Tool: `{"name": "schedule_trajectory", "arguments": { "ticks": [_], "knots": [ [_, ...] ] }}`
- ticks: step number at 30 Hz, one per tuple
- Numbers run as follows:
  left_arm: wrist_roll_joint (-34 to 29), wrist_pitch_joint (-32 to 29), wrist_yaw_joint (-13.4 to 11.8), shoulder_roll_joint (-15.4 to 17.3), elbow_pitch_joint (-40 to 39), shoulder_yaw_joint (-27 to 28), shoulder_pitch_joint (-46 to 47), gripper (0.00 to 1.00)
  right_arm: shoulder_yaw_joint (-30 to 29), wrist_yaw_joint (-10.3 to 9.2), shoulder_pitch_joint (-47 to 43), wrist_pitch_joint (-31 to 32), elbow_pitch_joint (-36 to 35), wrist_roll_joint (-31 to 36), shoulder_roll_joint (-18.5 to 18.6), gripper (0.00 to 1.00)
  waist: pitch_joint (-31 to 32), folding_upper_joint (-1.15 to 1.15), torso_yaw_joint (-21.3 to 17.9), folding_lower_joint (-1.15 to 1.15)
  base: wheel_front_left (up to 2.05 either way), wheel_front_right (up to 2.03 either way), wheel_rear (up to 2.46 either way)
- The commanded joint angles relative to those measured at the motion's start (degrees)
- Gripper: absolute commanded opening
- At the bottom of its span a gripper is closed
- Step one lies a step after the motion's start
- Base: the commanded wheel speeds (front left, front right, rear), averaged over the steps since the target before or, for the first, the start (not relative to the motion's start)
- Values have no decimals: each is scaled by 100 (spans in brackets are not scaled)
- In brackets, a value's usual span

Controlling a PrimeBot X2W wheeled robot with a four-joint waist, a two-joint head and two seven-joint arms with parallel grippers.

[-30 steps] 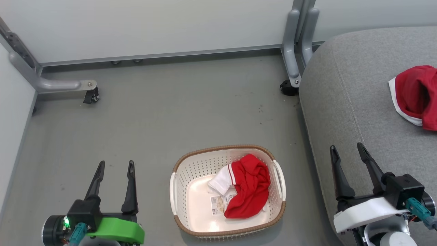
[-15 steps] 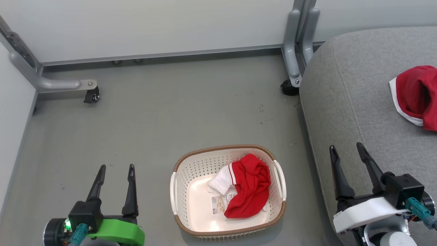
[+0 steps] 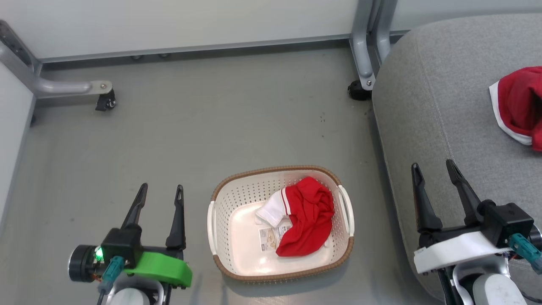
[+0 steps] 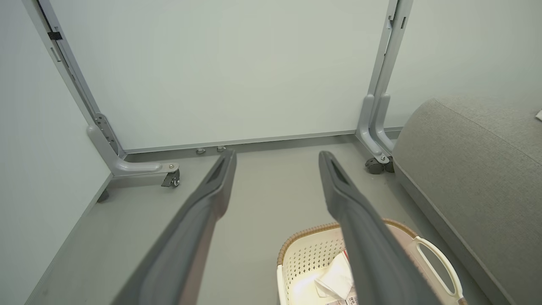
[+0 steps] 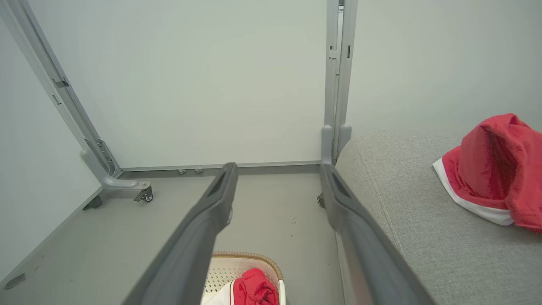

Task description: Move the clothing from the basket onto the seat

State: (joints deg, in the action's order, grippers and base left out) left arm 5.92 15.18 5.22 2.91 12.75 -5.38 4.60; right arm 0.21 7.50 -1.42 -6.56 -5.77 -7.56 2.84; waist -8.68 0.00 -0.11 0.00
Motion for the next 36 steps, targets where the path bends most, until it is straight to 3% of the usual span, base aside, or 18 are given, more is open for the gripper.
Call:
{"name": "schedule_trajectory", "arguments": {
  "ticks": [1, 20, 36],
  "knots": [
    [-35, -6, 43, 3, 28, -76, 184, 100, 6, -3, 138, -30, -43, -6, 10, 100, -270, 0, -87, 0, 0, 0, 0],
    [-8, -6, 228, 17, 1025, -1753, 2399, 100, 421, -3, 1763, -528, -211, -121, 7, 100, -2668, 0, -954, 0, 0, 0, 0],
    [406, -5, 234, 49, 3165, -3234, 3968, 100, 802, -3, 2739, -856, -146, -417, 4, 100, -4457, 0, -1514, 0, 0, 0, 0]
  ]
}}
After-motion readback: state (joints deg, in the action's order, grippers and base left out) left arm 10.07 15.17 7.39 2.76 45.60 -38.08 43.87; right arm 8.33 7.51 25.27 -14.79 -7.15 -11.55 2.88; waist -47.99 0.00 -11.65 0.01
